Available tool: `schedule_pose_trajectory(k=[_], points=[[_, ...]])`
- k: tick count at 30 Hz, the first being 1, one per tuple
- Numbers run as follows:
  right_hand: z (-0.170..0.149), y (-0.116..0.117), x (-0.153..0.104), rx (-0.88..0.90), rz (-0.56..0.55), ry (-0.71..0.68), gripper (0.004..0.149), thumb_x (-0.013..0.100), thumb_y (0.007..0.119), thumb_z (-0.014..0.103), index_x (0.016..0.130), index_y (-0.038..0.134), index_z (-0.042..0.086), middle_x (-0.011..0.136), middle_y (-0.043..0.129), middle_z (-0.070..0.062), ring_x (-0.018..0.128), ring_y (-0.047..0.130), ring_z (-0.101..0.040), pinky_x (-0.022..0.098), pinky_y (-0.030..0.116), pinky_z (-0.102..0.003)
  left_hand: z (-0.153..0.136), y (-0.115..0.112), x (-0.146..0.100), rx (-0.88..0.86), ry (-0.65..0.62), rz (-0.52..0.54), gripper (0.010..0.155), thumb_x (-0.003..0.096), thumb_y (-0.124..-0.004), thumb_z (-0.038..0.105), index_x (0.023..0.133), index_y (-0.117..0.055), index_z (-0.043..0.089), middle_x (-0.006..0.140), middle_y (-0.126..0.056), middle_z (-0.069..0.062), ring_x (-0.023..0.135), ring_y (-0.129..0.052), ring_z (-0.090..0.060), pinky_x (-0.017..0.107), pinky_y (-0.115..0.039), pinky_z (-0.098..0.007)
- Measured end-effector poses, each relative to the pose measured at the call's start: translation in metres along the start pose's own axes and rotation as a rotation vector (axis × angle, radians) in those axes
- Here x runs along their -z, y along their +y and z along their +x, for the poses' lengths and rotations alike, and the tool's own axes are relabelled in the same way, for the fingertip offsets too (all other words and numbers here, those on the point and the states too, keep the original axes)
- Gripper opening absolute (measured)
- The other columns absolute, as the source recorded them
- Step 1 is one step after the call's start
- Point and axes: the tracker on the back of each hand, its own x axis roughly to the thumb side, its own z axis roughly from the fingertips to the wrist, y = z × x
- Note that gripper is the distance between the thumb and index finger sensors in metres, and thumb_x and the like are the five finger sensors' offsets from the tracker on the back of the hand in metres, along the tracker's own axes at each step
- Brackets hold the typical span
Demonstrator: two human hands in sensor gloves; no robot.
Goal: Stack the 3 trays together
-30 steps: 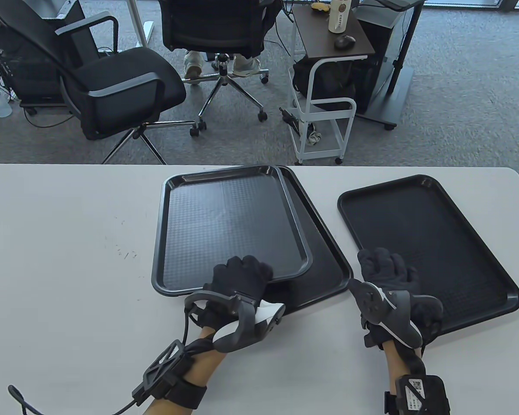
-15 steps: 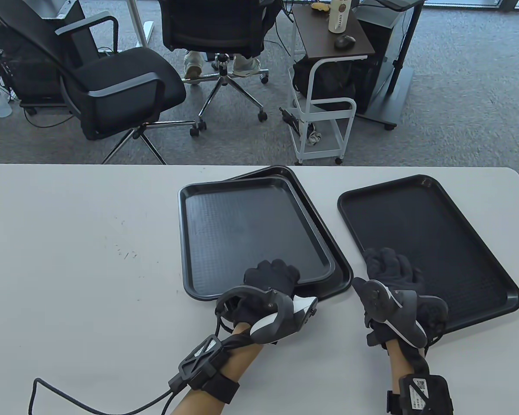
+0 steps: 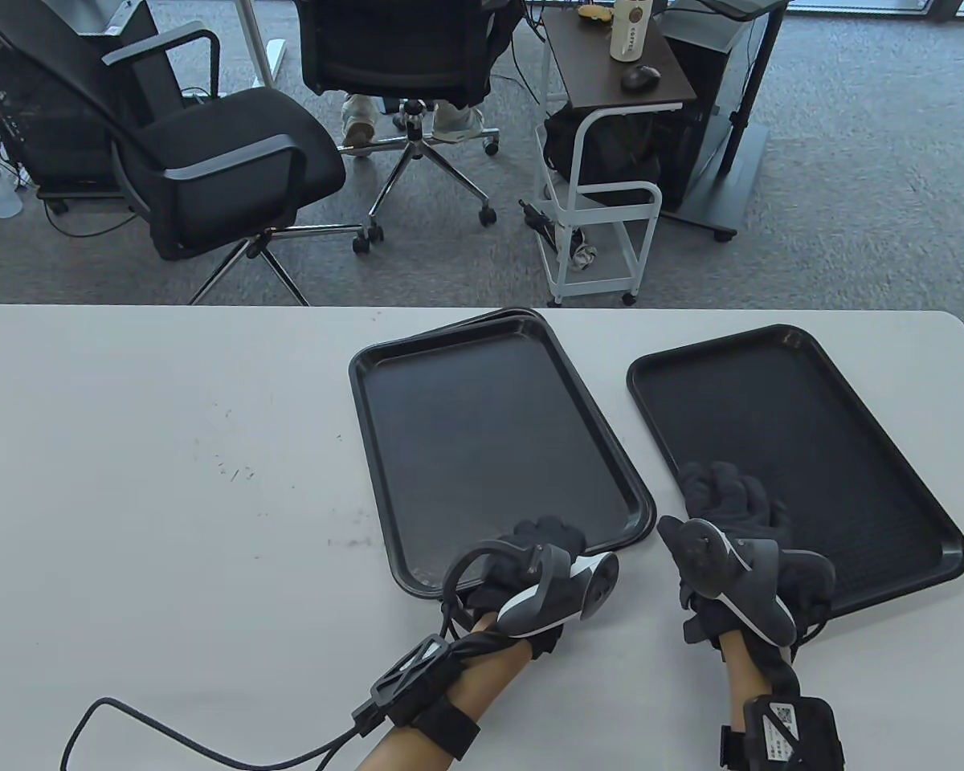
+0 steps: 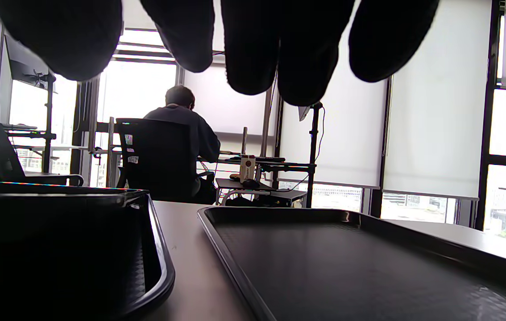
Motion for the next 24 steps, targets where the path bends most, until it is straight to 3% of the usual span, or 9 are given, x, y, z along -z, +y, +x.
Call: schedule_pose_trajectory(k=[9,24], points=[[0.0,0.0,0.0,0.003,0.01,0.0,0.067,0.041,0.075,0.06,0.101,0.058,0.035,0.11,0.071,-0.009,0.095,0.081,-0.039,0.064,0.068,-0.06,0.007,-0.012,0.001,-0.021,-0.064,-0.008,0.062,0.0372,-0.099,0.027,0.097,-0.083,0.028,0.093,-0.095,0.001,0.069,-0.109,-0.025,0.055,-0.097,-0.041],[0.002,0.0,0.0,-0.006,0.026,-0.006,0.067,0.041,0.075,0.06,0.101,0.058,0.035,0.11,0.071,-0.009,0.095,0.081,-0.038,0.064,0.068,-0.06,0.008,-0.011,-0.001,-0.082,-0.129,-0.004,0.065,0.0382,-0.097,0.022,0.101,-0.08,0.028,0.098,-0.092,0.0,0.076,-0.106,-0.025,0.062,-0.094,-0.04]])
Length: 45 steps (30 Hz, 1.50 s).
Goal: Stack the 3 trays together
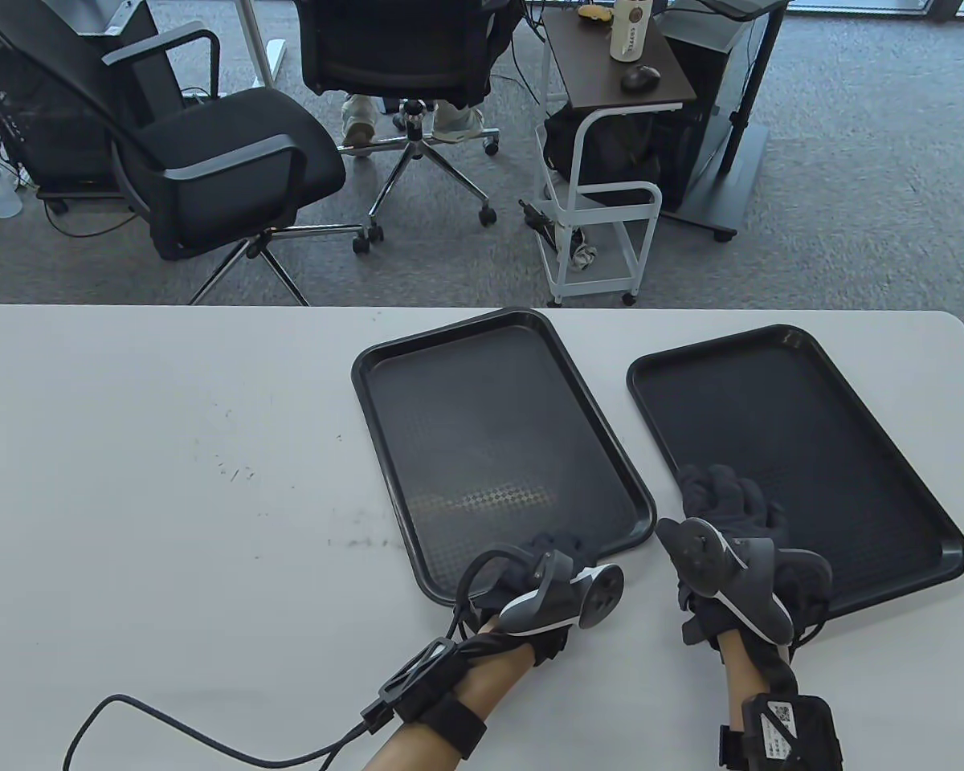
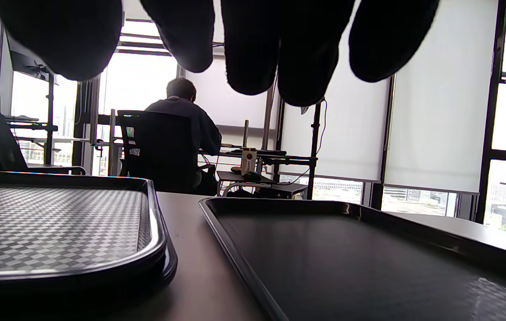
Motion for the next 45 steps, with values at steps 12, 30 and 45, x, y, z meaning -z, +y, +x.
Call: schedule_pose_trajectory(k=[12,30,45], points=[[0.002,0.0,0.0,-0.01,0.018,-0.006,0.067,0.041,0.075,0.06,0.101,0.058,0.035,0.111,0.071,-0.009,0.095,0.081,-0.038,0.064,0.068,-0.06,-0.004,-0.009,-0.003,-0.045,-0.057,-0.071,0.068,0.0409,-0.091,0.037,0.106,-0.072,0.03,0.108,-0.082,-0.001,0.092,-0.097,-0.028,0.068,-0.084,-0.046],[-0.003,-0.002,0.0,0.0,0.021,0.014,0.067,0.041,0.075,0.06,0.101,0.059,0.035,0.111,0.071,-0.009,0.095,0.081,-0.039,0.064,0.068,-0.06,-0.084,0.084,-0.061,0.022,0.004,0.21,0.074,0.0413,-0.082,0.056,0.11,-0.064,0.036,0.117,-0.073,0.001,0.107,-0.08,-0.034,0.078,-0.063,-0.057],[-0.004,-0.002,0.0,-0.019,0.029,0.013,0.067,0.041,0.075,0.06,0.101,0.059,0.035,0.11,0.071,-0.009,0.095,0.081,-0.039,0.064,0.068,-0.061,-0.163,0.088,-0.135,0.112,0.15,0.356,0.076,0.0407,-0.081,0.059,0.111,-0.062,0.038,0.119,-0.07,0.002,0.109,-0.076,-0.034,0.08,-0.059,-0.059]])
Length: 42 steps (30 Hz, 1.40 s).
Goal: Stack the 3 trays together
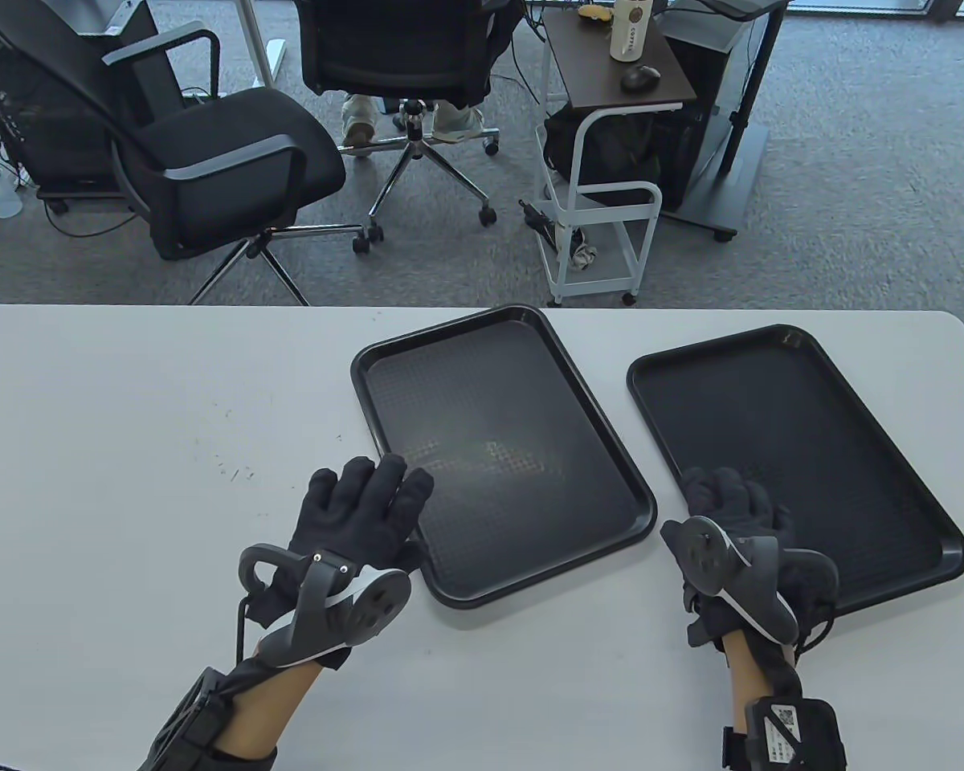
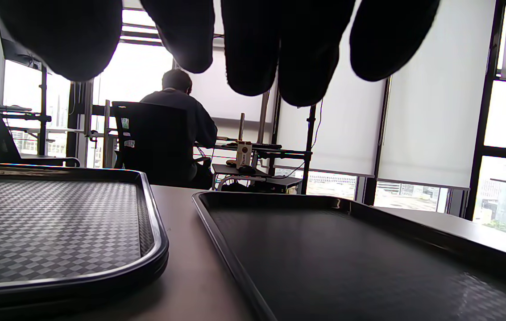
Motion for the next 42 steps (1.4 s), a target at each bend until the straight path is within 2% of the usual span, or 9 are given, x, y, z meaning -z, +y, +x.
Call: schedule_pose_trajectory(k=[6,13,17,22,27,32,34,38,42], points=[[0.001,0.0,-0.001,-0.013,-0.004,-0.008,0.067,0.041,0.075,0.06,0.101,0.059,0.035,0.109,0.073,-0.008,0.094,0.081,-0.038,0.064,0.068,-0.06,-0.014,-0.014,-0.018,-0.028,0.043,0.048,0.076,0.0408,-0.081,0.06,0.111,-0.062,0.038,0.118,-0.071,0.002,0.109,-0.076,-0.034,0.08,-0.058,-0.059],[0.002,-0.008,0.001,-0.034,0.003,-0.017,0.067,0.041,0.075,0.06,0.101,0.06,0.035,0.109,0.074,-0.008,0.095,0.081,-0.038,0.064,0.068,-0.061,-0.018,-0.022,-0.023,-0.045,0.054,0.025,0.076,0.0408,-0.08,0.06,0.111,-0.062,0.038,0.118,-0.071,0.002,0.109,-0.076,-0.034,0.08,-0.058,-0.059],[-0.003,-0.009,0.005,-0.048,0.073,-0.024,0.067,0.041,0.075,0.059,0.101,0.059,0.035,0.109,0.073,-0.008,0.095,0.081,-0.038,0.064,0.068,-0.061,-0.018,-0.032,-0.023,-0.035,0.045,-0.018,0.076,0.0407,-0.08,0.06,0.111,-0.062,0.037,0.118,-0.071,0.002,0.109,-0.076,-0.034,0.08,-0.058,-0.059],[-0.017,0.006,-0.002,-0.145,0.177,-0.042,0.067,0.04,0.076,0.06,0.101,0.059,0.035,0.109,0.073,-0.007,0.095,0.081,-0.038,0.064,0.068,-0.06,-0.022,-0.039,-0.02,-0.029,0.054,-0.044,0.076,0.0406,-0.08,0.06,0.111,-0.062,0.038,0.118,-0.071,0.002,0.109,-0.076,-0.034,0.08,-0.058,-0.059],[-0.038,0.029,-0.014,-0.122,0.249,-0.013,0.069,0.039,0.076,0.061,0.101,0.059,0.035,0.11,0.072,-0.008,0.096,0.08,-0.038,0.065,0.067,-0.061,-0.027,-0.042,-0.022,-0.042,0.072,-0.06,0.076,0.0408,-0.08,0.06,0.111,-0.062,0.038,0.118,-0.071,0.002,0.109,-0.076,-0.034,0.08,-0.058,-0.059],[-0.054,0.046,-0.021,-0.092,0.386,0.004,0.073,0.036,0.08,0.063,0.1,0.06,0.035,0.111,0.071,-0.008,0.097,0.078,-0.039,0.065,0.067,-0.061,-0.03,-0.043,-0.024,-0.054,0.087,-0.076,0.076,0.0407,-0.08,0.06,0.111,-0.062,0.038,0.118,-0.072,0.002,0.109,-0.077,-0.034,0.08,-0.058,-0.059],[-0.06,0.054,-0.024,-0.077,0.475,0.029,0.073,0.035,0.082,0.063,0.099,0.063,0.034,0.11,0.072,-0.008,0.097,0.077,-0.039,0.065,0.066,-0.062,-0.032,-0.043,-0.025,-0.058,0.091,-0.083,0.076,0.0407,-0.08,0.06,0.111,-0.063,0.038,0.118,-0.072,0.002,0.109,-0.077,-0.033,0.08,-0.058,-0.059],[-0.063,0.067,-0.03,-0.14,0.585,0.041,0.074,0.033,0.088,0.061,0.098,0.066,0.034,0.11,0.073,-0.007,0.098,0.077,-0.039,0.065,0.066,-0.062,-0.034,-0.045,-0.026,-0.066,0.096,-0.099,0.075,0.0407,-0.08,0.06,0.111,-0.063,0.037,0.117,-0.073,0.003,0.109,-0.078,-0.033,0.08,-0.058,-0.059],[-0.064,0.078,-0.032,-0.244,0.573,0.039,0.071,0.033,0.092,0.053,0.096,0.067,0.034,0.104,0.078,-0.002,0.095,0.083,-0.033,0.064,0.069,-0.059,-0.037,-0.046,-0.026,-0.077,0.101,-0.107,0.075,0.0406,-0.08,0.06,0.11,-0.063,0.037,0.117,-0.073,0.002,0.108,-0.078,-0.033,0.08,-0.058,-0.059]])
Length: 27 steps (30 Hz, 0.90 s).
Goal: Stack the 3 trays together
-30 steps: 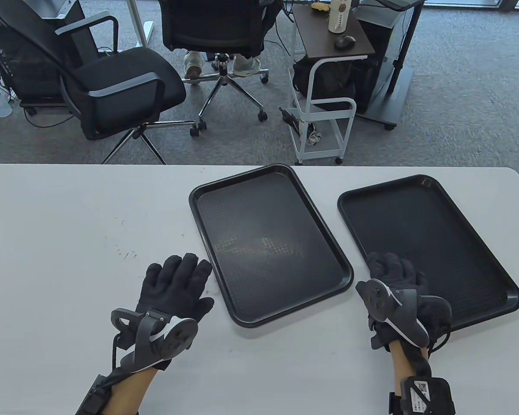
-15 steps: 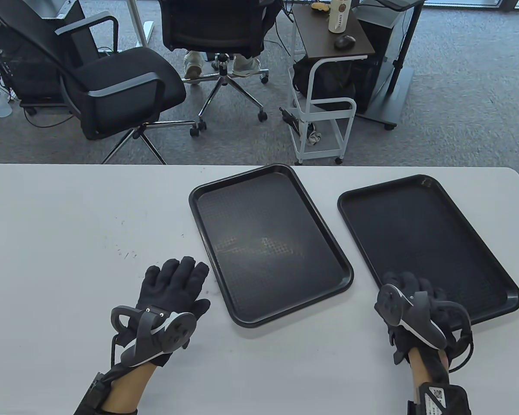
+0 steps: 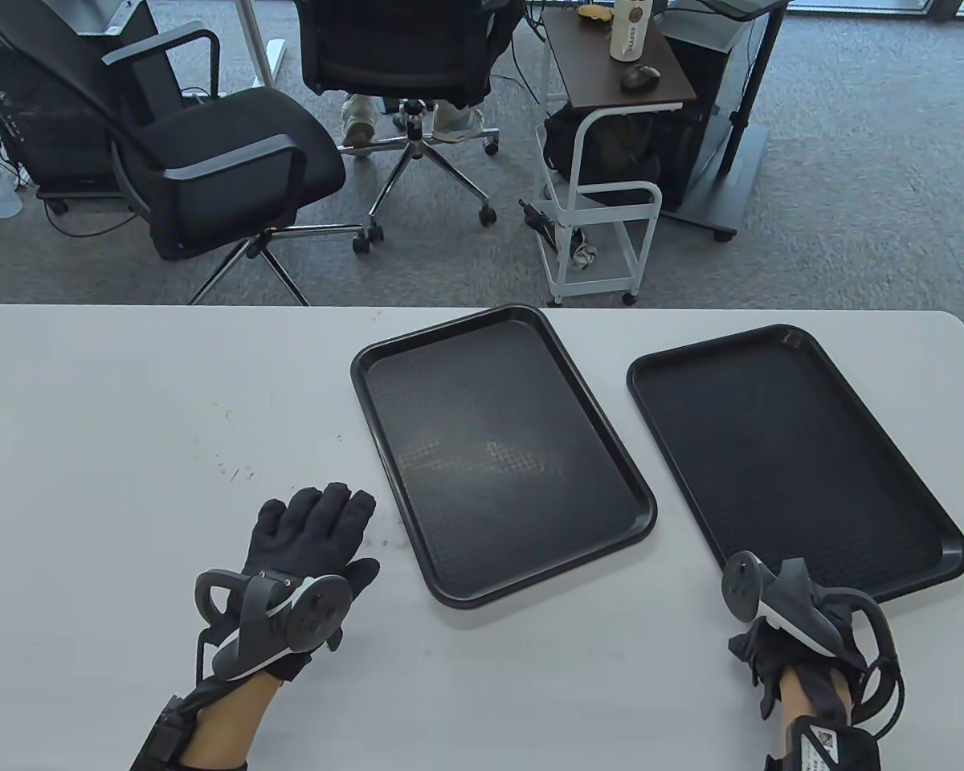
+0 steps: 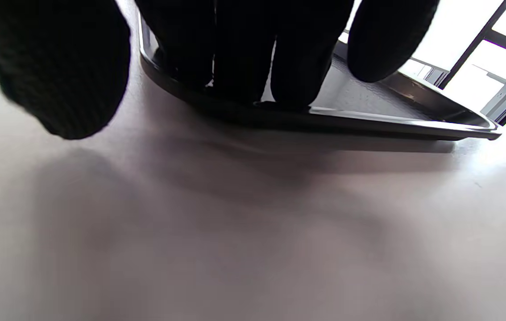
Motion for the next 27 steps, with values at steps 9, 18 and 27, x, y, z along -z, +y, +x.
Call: schedule_pose_trajectory(k=[9,18,27], points=[[0.008,-0.001,0.002,-0.12,-0.188,-0.025,0.053,0.031,0.098,0.047,0.08,0.084,0.035,0.081,0.099,0.007,0.075,0.102,-0.021,0.056,0.083,-0.049,-0.003,0.0,0.0,-0.007,0.008,-0.015,0.075,0.0408,-0.08,0.059,0.11,-0.064,0.037,0.116,-0.074,0.002,0.108,-0.079,-0.033,0.079,-0.058,-0.059],[0.022,-0.025,-0.009,-0.163,-0.521,-0.006,0.05,0.032,0.098,0.045,0.078,0.085,0.028,0.071,0.1,0.003,0.065,0.104,-0.024,0.052,0.084,-0.049,-0.002,-0.001,0.0,-0.009,0.003,-0.017,0.075,0.0408,-0.08,0.059,0.11,-0.064,0.037,0.116,-0.074,0.002,0.108,-0.079,-0.032,0.079,-0.058,-0.059],[0.036,-0.047,-0.022,-0.217,-0.772,-0.008,0.049,0.028,0.102,0.048,0.069,0.082,0.033,0.058,0.097,0.007,0.053,0.102,-0.02,0.042,0.089,-0.044,-0.002,-0.001,0.001,-0.008,0.001,-0.022,0.075,0.0408,-0.08,0.059,0.11,-0.064,0.037,0.116,-0.074,0.002,0.108,-0.079,-0.033,0.079,-0.058,-0.059]])
